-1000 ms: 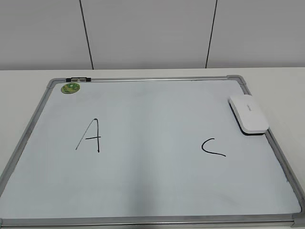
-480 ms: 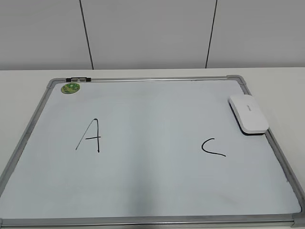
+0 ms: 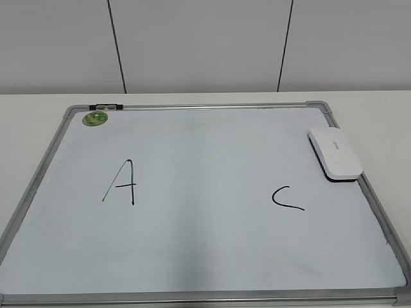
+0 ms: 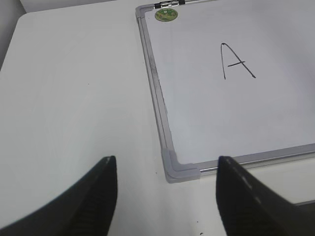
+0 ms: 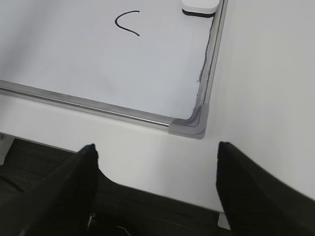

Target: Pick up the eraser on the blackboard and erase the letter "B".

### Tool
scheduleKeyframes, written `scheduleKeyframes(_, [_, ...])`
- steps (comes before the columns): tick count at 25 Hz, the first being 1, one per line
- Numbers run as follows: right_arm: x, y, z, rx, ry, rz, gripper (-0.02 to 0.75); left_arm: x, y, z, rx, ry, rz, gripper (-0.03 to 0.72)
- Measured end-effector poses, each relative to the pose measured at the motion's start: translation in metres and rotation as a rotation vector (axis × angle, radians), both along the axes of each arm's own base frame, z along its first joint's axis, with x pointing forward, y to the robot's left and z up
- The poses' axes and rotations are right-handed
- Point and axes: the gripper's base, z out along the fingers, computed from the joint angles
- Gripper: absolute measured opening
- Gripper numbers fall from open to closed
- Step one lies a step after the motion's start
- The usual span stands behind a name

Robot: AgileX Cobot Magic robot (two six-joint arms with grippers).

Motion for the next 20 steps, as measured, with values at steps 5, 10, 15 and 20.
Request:
scheduleKeyframes(5, [-0.004,-0.001,0.0,0.009,-0.028,-0.01,0.555,0.0,0.0,0.0,0.0,-0.002,0.045,0.461])
scheduleKeyframes(10, [-0.014,-0.004,0.001,0.023,-0.102,-0.107,0.555,-0.002,-0.001,0.0,-0.001,-0.013,0.102,0.455])
scheduleKeyframes(15, [-0.025,-0.005,0.001,0.032,-0.175,-0.174,0.555,-0.002,-0.001,0.0,-0.001,-0.015,0.106,0.445])
scheduleKeyframes(20, [-0.025,-0.005,0.001,0.032,-0.177,-0.181,0.555,-0.002,-0.001,0.0,-0.001,-0.016,0.106,0.443])
